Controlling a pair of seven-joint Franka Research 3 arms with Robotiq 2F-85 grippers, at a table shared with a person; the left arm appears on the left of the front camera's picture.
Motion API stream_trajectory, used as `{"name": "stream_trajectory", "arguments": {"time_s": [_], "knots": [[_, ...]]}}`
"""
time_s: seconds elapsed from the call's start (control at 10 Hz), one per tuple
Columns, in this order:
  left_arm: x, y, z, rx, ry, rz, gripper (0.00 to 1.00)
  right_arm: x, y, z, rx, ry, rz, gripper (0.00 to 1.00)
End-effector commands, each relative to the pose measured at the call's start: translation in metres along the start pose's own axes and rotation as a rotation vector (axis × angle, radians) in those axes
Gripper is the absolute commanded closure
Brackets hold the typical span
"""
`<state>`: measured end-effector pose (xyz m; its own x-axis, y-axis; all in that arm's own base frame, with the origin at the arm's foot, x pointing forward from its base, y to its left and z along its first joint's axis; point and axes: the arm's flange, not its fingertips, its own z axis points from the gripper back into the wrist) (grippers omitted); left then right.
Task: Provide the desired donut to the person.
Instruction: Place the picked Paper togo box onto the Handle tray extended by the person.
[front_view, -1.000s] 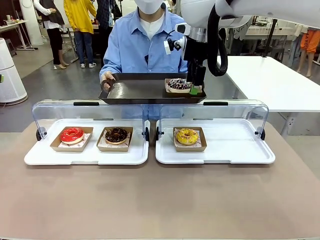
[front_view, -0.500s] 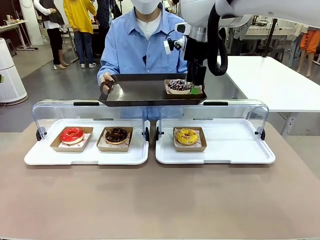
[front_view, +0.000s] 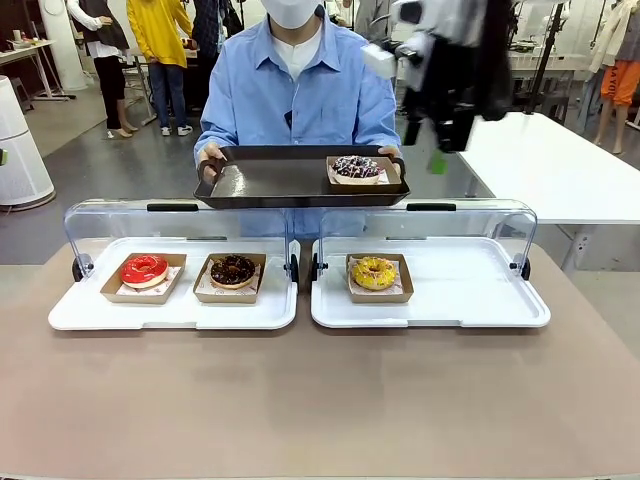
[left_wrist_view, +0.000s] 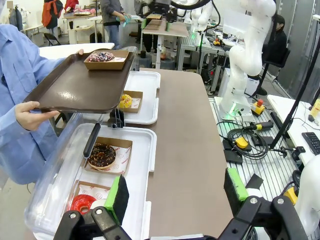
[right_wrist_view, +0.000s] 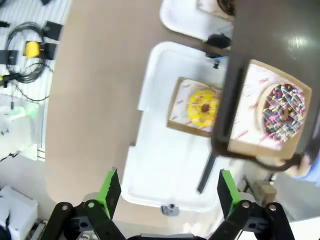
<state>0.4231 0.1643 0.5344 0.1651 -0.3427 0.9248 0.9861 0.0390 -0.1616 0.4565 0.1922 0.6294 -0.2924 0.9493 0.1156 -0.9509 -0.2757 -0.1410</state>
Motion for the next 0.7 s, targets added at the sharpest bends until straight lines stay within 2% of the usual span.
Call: {"name": "stream_trajectory", "arguments": {"time_s": [0.0,0.1,0.3,0.5,0.6], "knots": [[0.001,-0.002,0.001,-0.003,-0.002,-0.003,0.00,-0.040,0.059,-0.014,-0.004,-0.025,-0.034,0.00],[0.001,-0.002,0.001,-0.003,-0.002,-0.003,0.00,-0.062,0.077,-0.018,0.001,-0.017,-0.113,0.00],[0.001,-0.002,0.001,-0.003,-0.002,-0.003,0.00,-0.095,0.091,-0.025,0.015,-0.013,-0.273,0.00],[0.001,-0.002,0.001,-0.003,-0.002,-0.003,0.00,-0.104,0.097,-0.025,0.019,0.003,-0.307,0.00],[0.001,-0.002,0.001,-0.003,-0.002,-0.003,0.00,-0.107,0.097,-0.024,0.040,-0.026,-0.252,0.00]]}}
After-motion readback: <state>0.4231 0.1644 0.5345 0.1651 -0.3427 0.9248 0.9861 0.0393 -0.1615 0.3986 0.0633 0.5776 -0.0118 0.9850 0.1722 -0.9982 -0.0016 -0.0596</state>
